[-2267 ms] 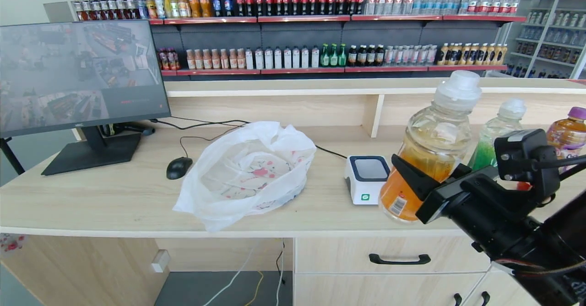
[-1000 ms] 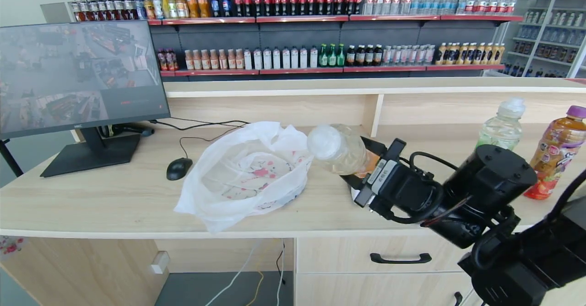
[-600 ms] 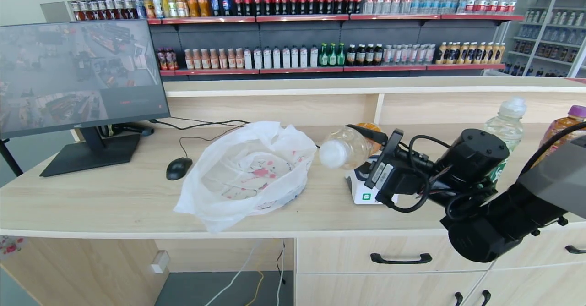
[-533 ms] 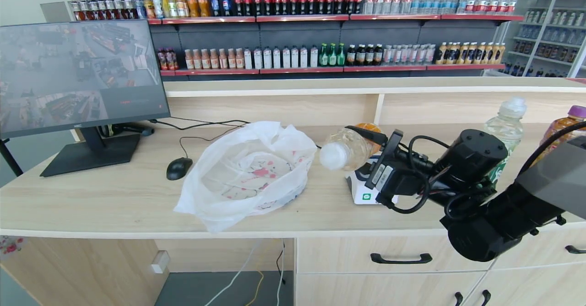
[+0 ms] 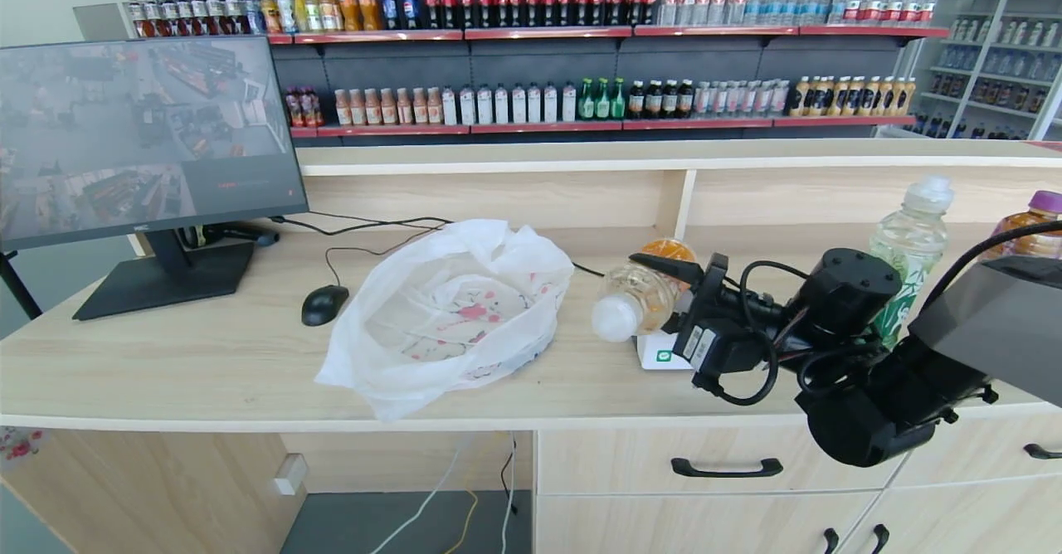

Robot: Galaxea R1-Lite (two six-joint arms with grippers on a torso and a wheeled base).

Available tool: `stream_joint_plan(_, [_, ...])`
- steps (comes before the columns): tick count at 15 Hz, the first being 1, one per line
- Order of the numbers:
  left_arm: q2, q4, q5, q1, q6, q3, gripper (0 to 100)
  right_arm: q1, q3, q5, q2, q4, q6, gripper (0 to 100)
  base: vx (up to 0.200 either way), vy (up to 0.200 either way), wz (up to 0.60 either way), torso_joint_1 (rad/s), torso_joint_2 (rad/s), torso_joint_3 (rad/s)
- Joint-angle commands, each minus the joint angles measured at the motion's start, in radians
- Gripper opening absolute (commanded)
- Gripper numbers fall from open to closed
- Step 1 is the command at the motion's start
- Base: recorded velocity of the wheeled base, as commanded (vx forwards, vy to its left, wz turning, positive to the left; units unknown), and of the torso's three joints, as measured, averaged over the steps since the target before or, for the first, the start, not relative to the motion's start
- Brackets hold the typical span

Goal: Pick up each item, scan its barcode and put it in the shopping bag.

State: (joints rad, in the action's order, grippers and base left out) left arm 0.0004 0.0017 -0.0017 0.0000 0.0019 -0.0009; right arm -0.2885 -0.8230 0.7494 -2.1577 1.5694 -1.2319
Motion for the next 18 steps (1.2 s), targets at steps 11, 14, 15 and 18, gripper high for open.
stream_joint_plan(11, [0.000,0.000,0.000,0.000,0.000,-0.001,100,0.032,0.018,0.018,-0.011,0.001,-0.001,0,0.000,0.000,0.00,0.000,0.00,0.000])
stream_joint_plan(14, [0.000,0.000,0.000,0.000,0.000,0.001,100,0.032,0.028,0.019,-0.010,0.001,-0.003,0,0.000,0.000,0.00,0.000,0.00,0.000])
stream_joint_plan(15, [0.000,0.000,0.000,0.000,0.000,0.001,100,0.032,0.028,0.019,-0.008,0.001,-0.003,0,0.000,0.000,0.00,0.000,0.00,0.000])
stream_joint_plan(18, [0.000,0.000,0.000,0.000,0.000,-0.001,100,0.032,0.048,0.022,0.010,0.001,-0.012,0,0.000,0.000,0.00,0.000,0.00,0.000])
